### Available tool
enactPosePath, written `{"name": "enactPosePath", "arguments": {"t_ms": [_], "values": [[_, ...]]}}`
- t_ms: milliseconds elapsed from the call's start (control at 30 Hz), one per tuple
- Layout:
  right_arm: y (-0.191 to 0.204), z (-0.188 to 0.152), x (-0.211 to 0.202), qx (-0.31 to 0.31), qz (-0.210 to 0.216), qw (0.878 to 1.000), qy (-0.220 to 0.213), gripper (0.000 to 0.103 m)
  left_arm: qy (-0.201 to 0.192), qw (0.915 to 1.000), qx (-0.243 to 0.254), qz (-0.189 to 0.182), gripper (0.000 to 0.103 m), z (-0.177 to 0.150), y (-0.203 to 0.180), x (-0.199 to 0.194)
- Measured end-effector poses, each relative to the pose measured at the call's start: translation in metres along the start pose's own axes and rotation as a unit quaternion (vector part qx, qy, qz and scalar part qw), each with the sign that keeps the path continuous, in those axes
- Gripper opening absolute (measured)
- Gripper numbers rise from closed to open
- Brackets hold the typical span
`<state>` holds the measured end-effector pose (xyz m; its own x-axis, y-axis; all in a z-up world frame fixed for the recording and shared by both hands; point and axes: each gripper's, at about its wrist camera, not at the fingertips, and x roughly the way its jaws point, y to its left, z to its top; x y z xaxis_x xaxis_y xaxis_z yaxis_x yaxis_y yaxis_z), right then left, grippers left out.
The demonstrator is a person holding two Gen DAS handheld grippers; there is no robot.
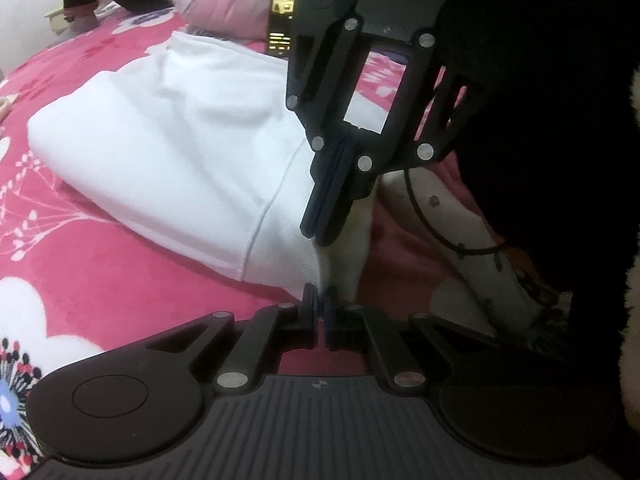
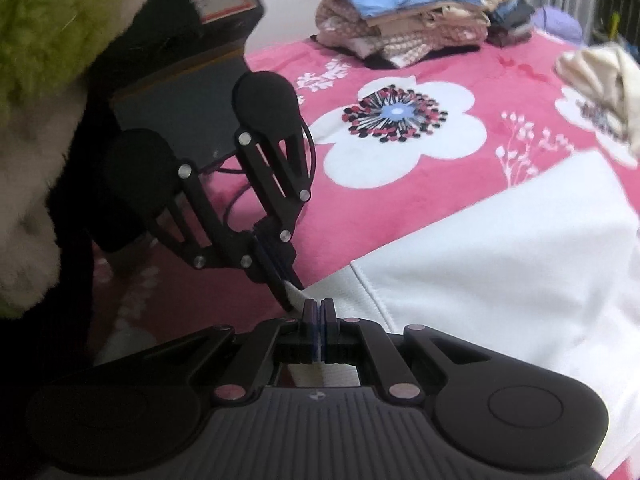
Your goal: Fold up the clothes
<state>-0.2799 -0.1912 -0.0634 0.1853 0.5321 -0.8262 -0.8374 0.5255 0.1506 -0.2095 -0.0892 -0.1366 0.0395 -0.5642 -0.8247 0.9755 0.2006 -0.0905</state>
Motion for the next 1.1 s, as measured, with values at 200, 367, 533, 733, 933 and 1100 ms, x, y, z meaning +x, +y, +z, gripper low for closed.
{"name": "enactPosePath", "arguments": {"t_ms": [200, 367, 533, 733, 933, 1100], "values": [[0.002, -0.001, 0.000, 0.005, 0.022, 1.000, 0.013, 0.002, 0.004, 0.9993, 0.037, -0.007, 0.000, -0.006, -0.009, 0.001], [-0.001, -0.009, 0.012, 0.022, 0.028, 0.999, 0.036, 0.002, 0.009, 0.9988, 0.047, -0.009, 0.000, -0.014, -0.010, 0.009], [-0.004, -0.016, 0.020, 0.043, 0.033, 0.998, 0.043, 0.002, 0.031, 0.9980, 0.000, -0.054, 0.002, -0.018, -0.003, 0.013], [-0.007, -0.016, 0.022, 0.051, 0.039, 0.996, 0.053, 0.003, 0.053, 0.9918, -0.017, -0.116, 0.012, -0.031, -0.011, 0.007], [-0.004, -0.016, 0.020, 0.042, 0.039, 0.997, 0.050, 0.003, 0.036, 0.9930, -0.069, -0.089, 0.020, -0.042, 0.016, -0.010], [-0.005, -0.014, 0.018, 0.035, 0.044, 0.997, 0.050, 0.003, 0.031, 0.9952, -0.031, -0.088, 0.020, -0.046, 0.012, 0.001]]}}
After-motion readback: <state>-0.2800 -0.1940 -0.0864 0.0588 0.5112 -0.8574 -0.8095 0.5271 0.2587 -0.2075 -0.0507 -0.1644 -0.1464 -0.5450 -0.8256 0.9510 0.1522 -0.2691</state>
